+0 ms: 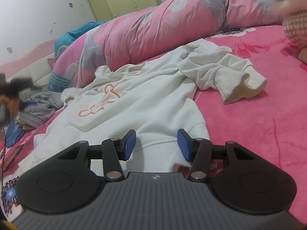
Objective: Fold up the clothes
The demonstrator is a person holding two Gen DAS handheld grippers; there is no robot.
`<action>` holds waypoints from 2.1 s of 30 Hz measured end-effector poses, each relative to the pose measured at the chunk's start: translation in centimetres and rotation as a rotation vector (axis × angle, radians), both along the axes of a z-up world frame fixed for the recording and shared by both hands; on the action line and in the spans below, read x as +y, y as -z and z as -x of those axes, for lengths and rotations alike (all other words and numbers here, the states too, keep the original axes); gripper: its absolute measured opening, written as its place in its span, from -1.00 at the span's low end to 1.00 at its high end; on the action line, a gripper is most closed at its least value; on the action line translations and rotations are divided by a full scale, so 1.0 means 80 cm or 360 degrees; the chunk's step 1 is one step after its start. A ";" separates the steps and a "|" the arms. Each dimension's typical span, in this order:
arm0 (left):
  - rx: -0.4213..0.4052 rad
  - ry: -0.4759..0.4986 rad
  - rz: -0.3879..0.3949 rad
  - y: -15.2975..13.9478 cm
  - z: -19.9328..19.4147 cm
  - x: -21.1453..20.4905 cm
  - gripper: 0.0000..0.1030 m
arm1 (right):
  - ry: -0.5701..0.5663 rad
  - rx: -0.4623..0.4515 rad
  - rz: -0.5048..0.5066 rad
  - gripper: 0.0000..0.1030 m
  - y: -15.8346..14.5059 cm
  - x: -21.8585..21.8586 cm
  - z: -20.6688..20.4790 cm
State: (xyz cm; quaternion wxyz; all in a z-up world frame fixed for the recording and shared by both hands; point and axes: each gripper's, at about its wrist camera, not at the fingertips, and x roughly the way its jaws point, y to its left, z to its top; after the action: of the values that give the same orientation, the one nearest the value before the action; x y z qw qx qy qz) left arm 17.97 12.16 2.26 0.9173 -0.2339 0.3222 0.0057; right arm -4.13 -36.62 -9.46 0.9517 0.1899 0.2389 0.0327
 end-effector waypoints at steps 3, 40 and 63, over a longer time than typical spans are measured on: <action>-0.0035 0.0206 -0.0035 -0.008 0.049 -0.011 0.55 | 0.0001 0.0001 0.0004 -0.09 0.000 0.001 0.001; -0.0075 0.0522 -0.0022 0.037 0.271 -0.050 -0.92 | 0.0059 0.0065 0.0151 -0.08 -0.005 0.017 -0.002; -0.0015 0.0367 -0.0306 0.013 0.314 0.042 0.02 | 0.0010 0.0197 0.0197 0.05 -0.034 0.026 0.020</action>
State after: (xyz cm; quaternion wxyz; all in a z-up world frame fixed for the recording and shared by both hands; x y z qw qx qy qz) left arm -7.14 15.54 1.19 0.9316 -0.1063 0.3406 -0.0699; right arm -5.76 -34.53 -6.73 0.9452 0.1331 0.2983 0.0030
